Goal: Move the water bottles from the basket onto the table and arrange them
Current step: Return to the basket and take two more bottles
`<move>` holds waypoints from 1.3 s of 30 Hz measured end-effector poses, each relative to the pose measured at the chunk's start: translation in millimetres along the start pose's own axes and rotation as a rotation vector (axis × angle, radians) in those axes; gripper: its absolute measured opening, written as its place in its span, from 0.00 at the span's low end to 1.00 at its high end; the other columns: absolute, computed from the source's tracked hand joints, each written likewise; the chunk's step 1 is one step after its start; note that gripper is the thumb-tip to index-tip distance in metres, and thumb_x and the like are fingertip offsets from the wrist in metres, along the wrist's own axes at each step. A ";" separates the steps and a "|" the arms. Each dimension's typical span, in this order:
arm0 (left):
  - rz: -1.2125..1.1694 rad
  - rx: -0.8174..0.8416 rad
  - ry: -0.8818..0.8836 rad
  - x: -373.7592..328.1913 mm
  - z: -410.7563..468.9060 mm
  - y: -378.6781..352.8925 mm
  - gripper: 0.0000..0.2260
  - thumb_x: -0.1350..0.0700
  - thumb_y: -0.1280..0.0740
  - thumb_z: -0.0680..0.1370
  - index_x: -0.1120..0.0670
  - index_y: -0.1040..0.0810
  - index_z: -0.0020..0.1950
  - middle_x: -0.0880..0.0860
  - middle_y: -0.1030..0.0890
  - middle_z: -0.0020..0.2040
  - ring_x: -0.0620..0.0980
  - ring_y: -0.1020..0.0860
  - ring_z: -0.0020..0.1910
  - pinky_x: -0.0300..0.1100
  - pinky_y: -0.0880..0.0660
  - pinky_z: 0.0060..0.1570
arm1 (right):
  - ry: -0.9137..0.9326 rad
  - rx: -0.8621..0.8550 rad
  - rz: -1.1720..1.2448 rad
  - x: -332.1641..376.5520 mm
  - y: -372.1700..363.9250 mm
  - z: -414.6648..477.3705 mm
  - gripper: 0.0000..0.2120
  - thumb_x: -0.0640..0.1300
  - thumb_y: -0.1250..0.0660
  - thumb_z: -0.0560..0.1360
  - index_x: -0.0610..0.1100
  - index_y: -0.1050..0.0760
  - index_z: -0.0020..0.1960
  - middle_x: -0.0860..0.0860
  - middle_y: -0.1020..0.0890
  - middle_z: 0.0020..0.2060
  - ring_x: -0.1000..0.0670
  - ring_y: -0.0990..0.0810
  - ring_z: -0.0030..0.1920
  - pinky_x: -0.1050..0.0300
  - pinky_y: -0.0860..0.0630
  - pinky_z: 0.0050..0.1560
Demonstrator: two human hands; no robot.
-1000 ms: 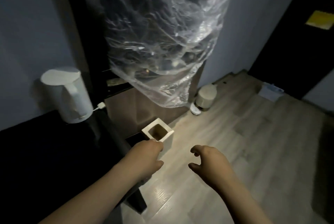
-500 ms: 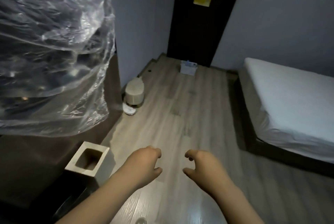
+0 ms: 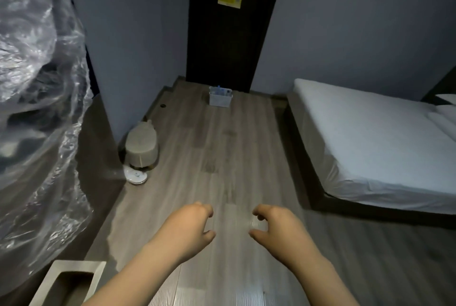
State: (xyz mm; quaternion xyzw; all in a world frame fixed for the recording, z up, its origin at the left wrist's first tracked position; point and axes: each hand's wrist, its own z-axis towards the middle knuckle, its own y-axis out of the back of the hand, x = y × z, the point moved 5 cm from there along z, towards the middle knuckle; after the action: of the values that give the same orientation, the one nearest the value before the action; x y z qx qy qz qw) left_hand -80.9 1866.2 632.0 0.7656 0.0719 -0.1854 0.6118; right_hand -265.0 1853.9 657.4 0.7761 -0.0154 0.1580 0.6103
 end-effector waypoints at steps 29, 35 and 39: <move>0.063 -0.089 -0.024 96.5 454.6 149.0 0.17 0.44 0.37 0.76 0.50 0.27 0.61 0.50 0.24 0.57 0.51 0.24 0.57 0.42 0.29 0.55 | 0.040 -0.125 0.067 -41.4 121.5 482.8 0.23 0.53 0.33 0.73 0.50 0.28 0.67 0.54 0.21 0.60 0.55 0.23 0.58 0.64 0.27 0.55; 0.013 -0.079 -0.058 152.7 563.9 194.1 0.17 0.45 0.36 0.76 0.51 0.27 0.61 0.50 0.24 0.59 0.50 0.25 0.59 0.40 0.30 0.55 | -0.058 -0.147 0.108 -23.7 135.5 599.1 0.23 0.56 0.32 0.72 0.53 0.27 0.65 0.55 0.20 0.58 0.56 0.22 0.57 0.61 0.24 0.57; 0.011 -0.067 -0.092 184.3 628.9 222.2 0.18 0.44 0.36 0.76 0.51 0.27 0.62 0.50 0.24 0.59 0.50 0.25 0.59 0.40 0.30 0.56 | -0.106 -0.127 0.109 -14.8 142.0 669.8 0.23 0.57 0.33 0.73 0.54 0.29 0.66 0.56 0.22 0.59 0.56 0.24 0.59 0.61 0.25 0.58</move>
State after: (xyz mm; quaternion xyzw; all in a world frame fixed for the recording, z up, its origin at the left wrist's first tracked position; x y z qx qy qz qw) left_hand 40.4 1185.2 650.9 0.7357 0.0457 -0.2146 0.6408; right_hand -158.0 1177.5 649.8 0.7410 -0.0999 0.1484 0.6472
